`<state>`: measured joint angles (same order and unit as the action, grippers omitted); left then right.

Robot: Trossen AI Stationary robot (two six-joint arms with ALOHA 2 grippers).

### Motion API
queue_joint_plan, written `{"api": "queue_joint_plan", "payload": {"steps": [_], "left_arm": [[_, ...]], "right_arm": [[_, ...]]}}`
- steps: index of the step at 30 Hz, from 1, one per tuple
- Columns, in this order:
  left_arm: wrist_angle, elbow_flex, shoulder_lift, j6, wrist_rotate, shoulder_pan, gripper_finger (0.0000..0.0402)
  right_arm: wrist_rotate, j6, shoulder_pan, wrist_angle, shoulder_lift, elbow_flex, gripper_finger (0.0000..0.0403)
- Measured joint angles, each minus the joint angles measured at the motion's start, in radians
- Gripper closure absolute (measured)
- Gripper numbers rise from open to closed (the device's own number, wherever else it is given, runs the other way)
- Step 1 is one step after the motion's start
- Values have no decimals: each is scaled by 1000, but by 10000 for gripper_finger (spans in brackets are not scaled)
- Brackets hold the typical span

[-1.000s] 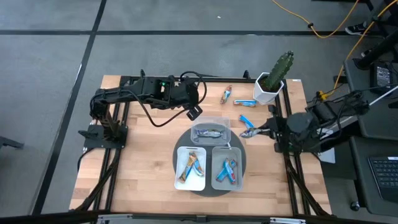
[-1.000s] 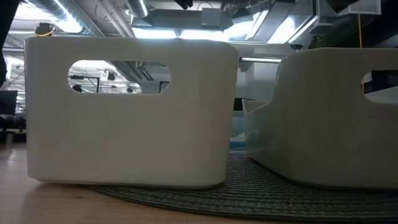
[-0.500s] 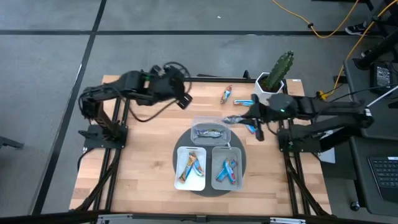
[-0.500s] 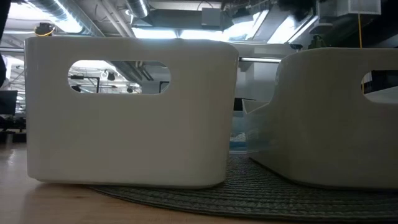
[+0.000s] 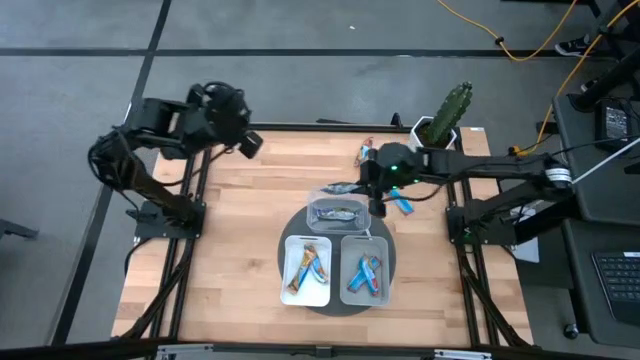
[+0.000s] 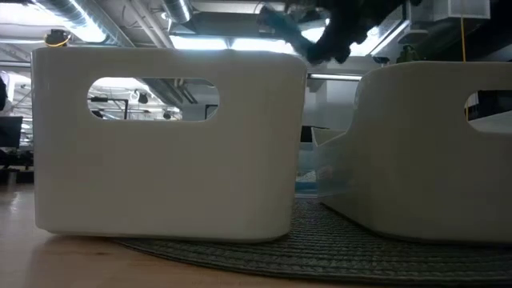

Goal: Pick and place Granola Bars by type
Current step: Put the blue chocolate chip into the transparent bin

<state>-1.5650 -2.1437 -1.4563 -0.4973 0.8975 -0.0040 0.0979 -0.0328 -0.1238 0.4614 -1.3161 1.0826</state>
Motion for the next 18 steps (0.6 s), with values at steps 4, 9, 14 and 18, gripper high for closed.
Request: {"api": "queue_joint_plan", "payload": {"steps": [4, 9, 14, 18], "left_arm": [[-8, 55, 63, -12, 18, 0, 327], [-5, 219, 167, -74, 54, 0, 327], [40, 430, 281, -162, 57, 0, 327], [122, 601, 373, -190, 39, 0, 327]], "right_arm": [[-29, -1, 0, 15, -84, 4, 370], [-60, 7, 0, 59, -163, 4, 364], [-73, 36, 0, 60, -197, 4, 375], [-102, 83, 0, 76, -205, 5, 367]]}}
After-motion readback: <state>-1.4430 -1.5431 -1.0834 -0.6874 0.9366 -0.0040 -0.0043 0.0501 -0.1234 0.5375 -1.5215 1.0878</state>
